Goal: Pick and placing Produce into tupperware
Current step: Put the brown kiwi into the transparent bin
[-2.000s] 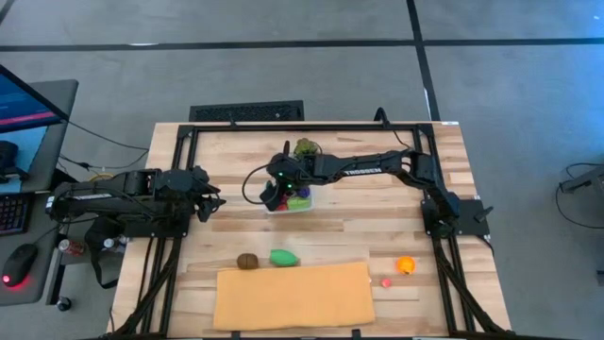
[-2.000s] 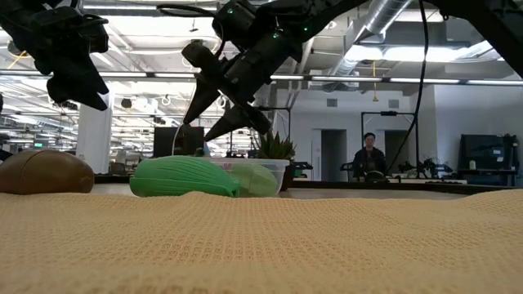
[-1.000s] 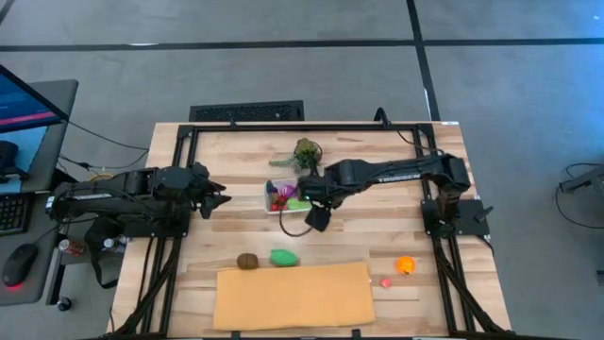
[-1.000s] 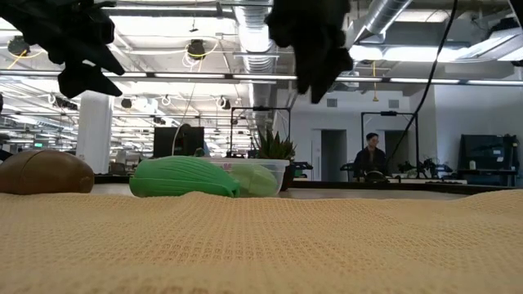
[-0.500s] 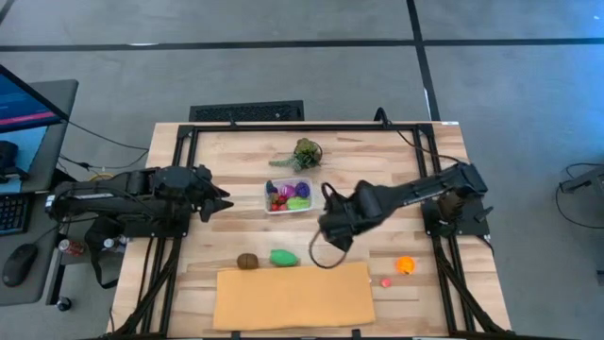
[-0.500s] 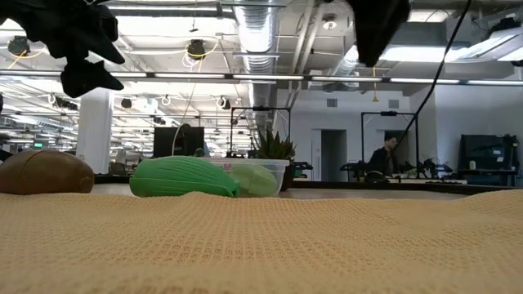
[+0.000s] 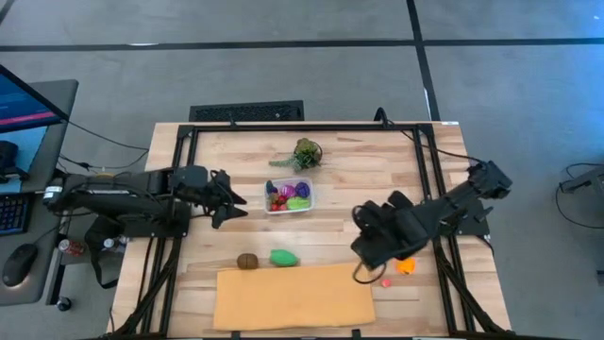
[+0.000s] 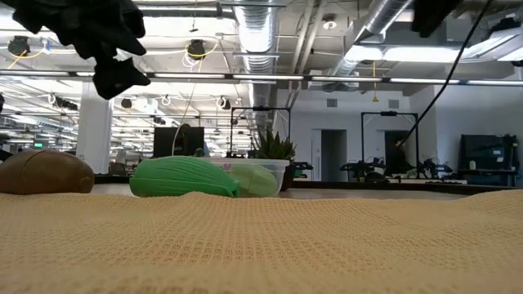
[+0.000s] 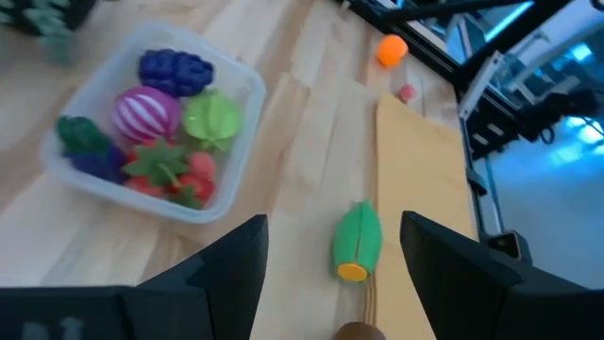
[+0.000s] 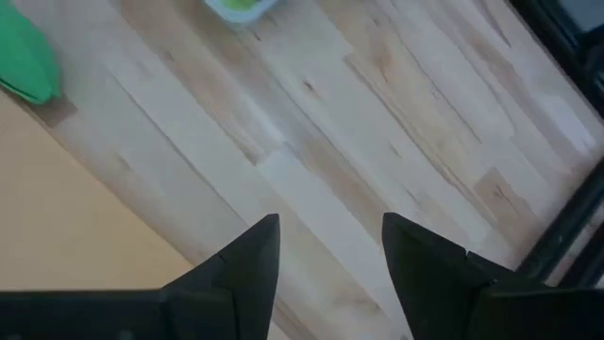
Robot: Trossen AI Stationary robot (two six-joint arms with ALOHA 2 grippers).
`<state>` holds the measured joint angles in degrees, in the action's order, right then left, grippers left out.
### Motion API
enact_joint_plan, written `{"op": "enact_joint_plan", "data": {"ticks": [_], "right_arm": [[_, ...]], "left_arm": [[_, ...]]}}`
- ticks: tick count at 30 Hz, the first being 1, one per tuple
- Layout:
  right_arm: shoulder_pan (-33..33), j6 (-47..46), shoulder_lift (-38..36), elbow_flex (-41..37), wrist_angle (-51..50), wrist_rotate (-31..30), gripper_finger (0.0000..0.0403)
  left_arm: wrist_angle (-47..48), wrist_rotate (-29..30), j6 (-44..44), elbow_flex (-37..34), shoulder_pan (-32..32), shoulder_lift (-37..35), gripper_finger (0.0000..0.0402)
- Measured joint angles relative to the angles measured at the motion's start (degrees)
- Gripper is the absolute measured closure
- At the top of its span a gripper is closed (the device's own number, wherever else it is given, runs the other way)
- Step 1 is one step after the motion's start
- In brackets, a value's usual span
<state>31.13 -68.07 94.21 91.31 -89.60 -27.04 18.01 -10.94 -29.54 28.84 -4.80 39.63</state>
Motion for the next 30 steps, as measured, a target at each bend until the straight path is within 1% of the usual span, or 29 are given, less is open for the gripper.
{"op": "enact_joint_plan", "data": {"ticks": [5, 9, 13, 17, 20, 23, 28, 30], "right_arm": [[5.5, -7.7, -4.0, -6.6, 1.3, -2.0, 0.0228], [9.6, -14.7, -8.1, -12.8, 5.1, -4.6, 0.0227], [12.7, -20.1, -12.1, -19.3, 11.6, -7.9, 0.0229], [14.3, -21.9, -15.8, -25.9, 21.1, -11.8, 0.0231], [14.3, -19.9, -18.0, -30.9, 31.1, -13.7, 0.0232], [13.4, -15.4, -19.5, -35.9, 42.2, -13.7, 0.0232], [10.2, -5.0, -20.4, -43.2, 62.1, -13.3, 0.0232], [8.5, 0.0, -20.4, -44.8, 68.1, -12.6, 0.0232]], "left_arm": [[-3.8, -4.0, 0.0, 0.0, 0.3, 4.8, 0.0170], [-6.4, -5.9, -0.2, 0.0, 2.1, 7.6, 0.0170], [-10.4, -6.0, -1.3, 0.0, 4.7, 9.6, 0.0170], [-15.0, -5.9, -2.3, 0.0, 6.6, 10.8, 0.0170], [-17.4, -5.8, -3.8, 0.0, 7.5, 11.1, 0.0170], [-19.1, -5.5, -4.5, 0.0, 8.0, 11.1, 0.0170], [-19.3, -4.8, -6.8, 0.0, 8.7, 11.1, 0.0170], [-19.3, -4.7, -7.6, 0.0, 9.0, 11.1, 0.0170]]}}
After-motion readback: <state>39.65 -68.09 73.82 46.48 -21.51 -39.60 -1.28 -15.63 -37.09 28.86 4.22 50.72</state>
